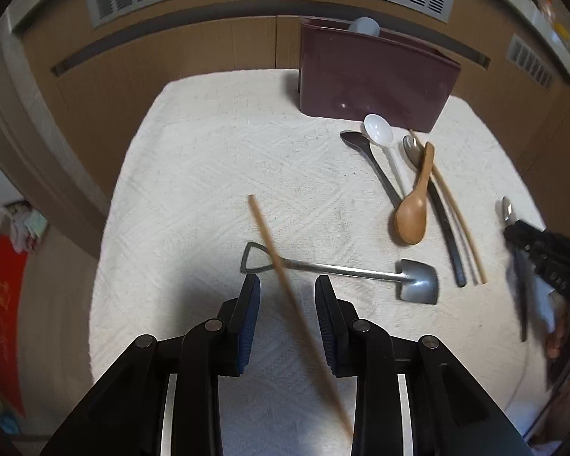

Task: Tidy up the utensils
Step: 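Grasp the grey translucent spoon by its handle with the right tool, then grasp a wooden chopstick with the left tool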

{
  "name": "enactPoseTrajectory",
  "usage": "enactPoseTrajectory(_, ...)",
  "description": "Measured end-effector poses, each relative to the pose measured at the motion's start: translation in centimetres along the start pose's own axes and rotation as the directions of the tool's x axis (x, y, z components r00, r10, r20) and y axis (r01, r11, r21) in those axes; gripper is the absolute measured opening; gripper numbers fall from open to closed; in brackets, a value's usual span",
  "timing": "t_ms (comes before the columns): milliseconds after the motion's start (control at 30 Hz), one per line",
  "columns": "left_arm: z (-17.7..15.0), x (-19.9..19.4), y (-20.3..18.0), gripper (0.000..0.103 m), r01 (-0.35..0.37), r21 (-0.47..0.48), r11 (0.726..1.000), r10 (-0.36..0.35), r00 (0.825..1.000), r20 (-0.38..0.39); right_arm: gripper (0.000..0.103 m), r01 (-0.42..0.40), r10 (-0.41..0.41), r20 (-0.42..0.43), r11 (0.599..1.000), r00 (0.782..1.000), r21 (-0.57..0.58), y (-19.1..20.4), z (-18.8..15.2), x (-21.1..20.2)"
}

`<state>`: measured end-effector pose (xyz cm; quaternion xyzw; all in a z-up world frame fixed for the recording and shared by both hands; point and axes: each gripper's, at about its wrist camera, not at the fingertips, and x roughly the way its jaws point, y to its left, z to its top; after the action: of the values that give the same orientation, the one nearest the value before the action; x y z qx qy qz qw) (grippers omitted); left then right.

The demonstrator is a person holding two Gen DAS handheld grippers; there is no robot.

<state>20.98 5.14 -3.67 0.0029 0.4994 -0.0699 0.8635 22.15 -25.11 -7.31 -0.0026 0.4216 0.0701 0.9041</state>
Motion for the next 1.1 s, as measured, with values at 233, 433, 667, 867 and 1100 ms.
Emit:
enactPoseTrajectory(233,0.4,1.7,0.6,0.032,-0.068,-0.089,0.994,0.064,0.997,-0.048,0.029,0.005,-0.005,0.004,1.0,1.0,-0.008,0.1,-0.1,-0.1)
enactPoseTrajectory(433,0.4,2.6,0.8,0.03,-0.069,-0.094,0.993,0.066,0.997,-0.037,0.03,0.006,-0.006,0.009,1.0,1.0,-0.012,0.1,-0.2,0.0)
enactPoseTrajectory(667,1.2,1.4,-3.3,0.004,0.021,0.056,0.998,-0.024,0.998,0.063,0.032,0.001,-0.001,0.009,1.0,1.0,-0.013,0.0,-0.3,0.0)
enactPoseTrajectory(867,1.3,1.1,-3.8,0.004,0.023,0.078,0.997,-0.027,0.998,0.05,0.048,-0.003,0.003,0.001,1.0,1.0,-0.001,0.2,0.0,0.0)
enactPoseTrajectory(1100,1.5,2.5,-1.9,0.008,-0.007,-0.002,1.0,0.007,1.0,-0.021,0.043,0.083,-0.083,-0.032,0.996,0.996,-0.017,1.3,1.1,1.3)
